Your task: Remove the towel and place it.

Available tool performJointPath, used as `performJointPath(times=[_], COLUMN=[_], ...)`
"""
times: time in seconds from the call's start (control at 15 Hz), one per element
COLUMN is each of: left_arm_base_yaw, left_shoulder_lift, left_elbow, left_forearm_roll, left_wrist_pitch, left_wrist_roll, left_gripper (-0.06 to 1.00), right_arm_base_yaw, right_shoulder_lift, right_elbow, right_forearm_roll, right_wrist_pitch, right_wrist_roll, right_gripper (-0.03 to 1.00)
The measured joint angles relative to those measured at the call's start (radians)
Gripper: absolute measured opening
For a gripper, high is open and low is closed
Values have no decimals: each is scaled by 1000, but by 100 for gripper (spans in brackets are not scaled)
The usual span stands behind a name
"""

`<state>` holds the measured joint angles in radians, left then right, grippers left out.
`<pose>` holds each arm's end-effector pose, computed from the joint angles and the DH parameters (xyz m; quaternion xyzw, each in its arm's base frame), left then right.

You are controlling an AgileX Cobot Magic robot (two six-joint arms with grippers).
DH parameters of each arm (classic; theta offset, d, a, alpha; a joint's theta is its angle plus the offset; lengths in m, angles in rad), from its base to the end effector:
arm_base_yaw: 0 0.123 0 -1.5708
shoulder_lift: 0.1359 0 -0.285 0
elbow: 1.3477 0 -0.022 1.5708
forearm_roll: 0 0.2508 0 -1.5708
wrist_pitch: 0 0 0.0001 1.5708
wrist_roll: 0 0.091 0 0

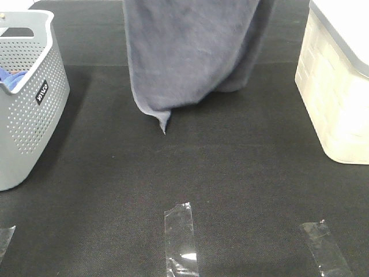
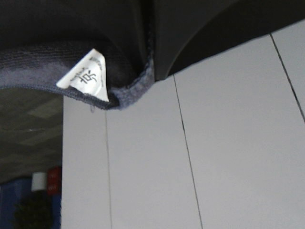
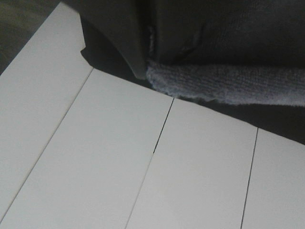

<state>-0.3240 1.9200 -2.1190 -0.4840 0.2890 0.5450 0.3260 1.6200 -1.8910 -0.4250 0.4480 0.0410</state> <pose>0.4298 -0.1571 0.4695 0.1856 0.6718 -0.1337 0.7046 0.3548 0.1027 0.5067 -0.1804 0.7030 -0.0721 0.6841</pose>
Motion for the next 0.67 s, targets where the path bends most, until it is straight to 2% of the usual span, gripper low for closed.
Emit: performJointPath(times=[0.13,0.27,0.33,0.47,0.53,0.67], left_arm_base_yaw=[0,0,0,0,0,0], left_shoulder_lift=[-1,-2,-2,9,28,115], left_elbow=[0,0,0,0,0,0], left_forearm_roll=[7,9,13,41,63,119], left_wrist_pitch=[184,379,443,427,363,140], left_wrist_roll=[0,-2,-3,-3,-3,-3], left_gripper=[0,0,0,0,0,0], right_arm_base_yaw=[0,0,0,0,0,0], right_shoulder_lift=[0,-5,-6,22,61,162], right_elbow=[-1,-1,2,11,11,13], right_forearm_roll=[36,117,165,212,210,137], right_wrist_pitch=[77,240,287,283,236,70], right_wrist_roll=[0,-2,-13,-41,-41,-41], right_gripper=[0,0,0,0,0,0])
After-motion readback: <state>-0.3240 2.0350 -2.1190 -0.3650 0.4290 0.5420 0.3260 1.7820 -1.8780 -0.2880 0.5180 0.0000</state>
